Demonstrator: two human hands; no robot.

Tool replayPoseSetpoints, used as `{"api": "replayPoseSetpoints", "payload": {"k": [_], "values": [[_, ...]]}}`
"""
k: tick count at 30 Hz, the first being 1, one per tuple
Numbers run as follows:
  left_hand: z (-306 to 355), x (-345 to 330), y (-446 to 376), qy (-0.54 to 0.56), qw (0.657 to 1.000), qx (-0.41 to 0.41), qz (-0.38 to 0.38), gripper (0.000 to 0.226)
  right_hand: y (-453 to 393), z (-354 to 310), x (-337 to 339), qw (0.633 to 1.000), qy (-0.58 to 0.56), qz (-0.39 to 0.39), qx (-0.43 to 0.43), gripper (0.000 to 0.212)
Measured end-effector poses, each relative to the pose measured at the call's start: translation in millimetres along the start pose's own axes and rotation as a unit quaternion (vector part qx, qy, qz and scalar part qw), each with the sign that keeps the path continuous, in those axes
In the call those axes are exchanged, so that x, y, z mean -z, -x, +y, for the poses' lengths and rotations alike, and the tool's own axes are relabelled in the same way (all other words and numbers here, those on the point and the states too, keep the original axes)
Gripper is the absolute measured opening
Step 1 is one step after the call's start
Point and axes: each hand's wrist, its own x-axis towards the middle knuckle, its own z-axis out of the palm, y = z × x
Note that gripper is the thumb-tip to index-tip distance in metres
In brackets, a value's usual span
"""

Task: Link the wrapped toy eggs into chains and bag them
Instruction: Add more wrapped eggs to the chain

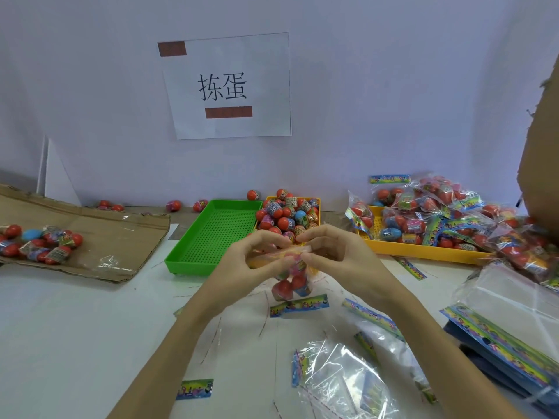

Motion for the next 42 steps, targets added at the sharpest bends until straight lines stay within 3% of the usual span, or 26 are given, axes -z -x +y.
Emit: {"api": "replayPoseSetpoints", "payload": {"k": [4, 7, 12, 20, 25, 31, 36, 38, 42], "values": [[4, -11, -1, 0.027, 0.999, -0.002, 0.042, 0.018, -2, -1, -8, 1.0, -0.004, 0.023, 0.018, 0.023], [5, -10, -2, 0.075, 0.992, 0.034, 0.099, 0.024, -5, 1, -5, 0.995, 0.066, 0.075, -0.007, 0.022], [5, -10, -4, 0.162, 0.968, 0.071, 0.178, 0.03, -4, 5, -7, 0.984, 0.163, 0.064, -0.024, 0.022], [-1, -4, -5, 0.188, 0.965, 0.111, 0.144, 0.01, -4, 8, -9, 0.98, 0.169, 0.105, -0.018, 0.021], [-3, -2, -5, 0.218, 0.957, 0.134, 0.138, 0.034, -4, 8, -8, 0.98, 0.146, 0.136, -0.008, 0.018], [2, -1, -7, 0.306, 0.927, 0.177, 0.129, 0.027, -4, 4, -12, 0.979, 0.05, 0.197, 0.012, 0.025], [1, 4, -6, 0.271, 0.943, 0.176, 0.084, 0.015, -4, 8, -14, 0.979, 0.088, 0.182, -0.015, 0.02], [1, 2, -5, 0.26, 0.948, 0.167, 0.076, 0.022, -3, 8, -13, 0.98, 0.091, 0.178, -0.022, 0.02], [1, -6, -5, 0.23, 0.954, 0.14, 0.132, 0.026, -4, 5, -13, 0.982, 0.081, 0.168, -0.011, 0.023]]}}
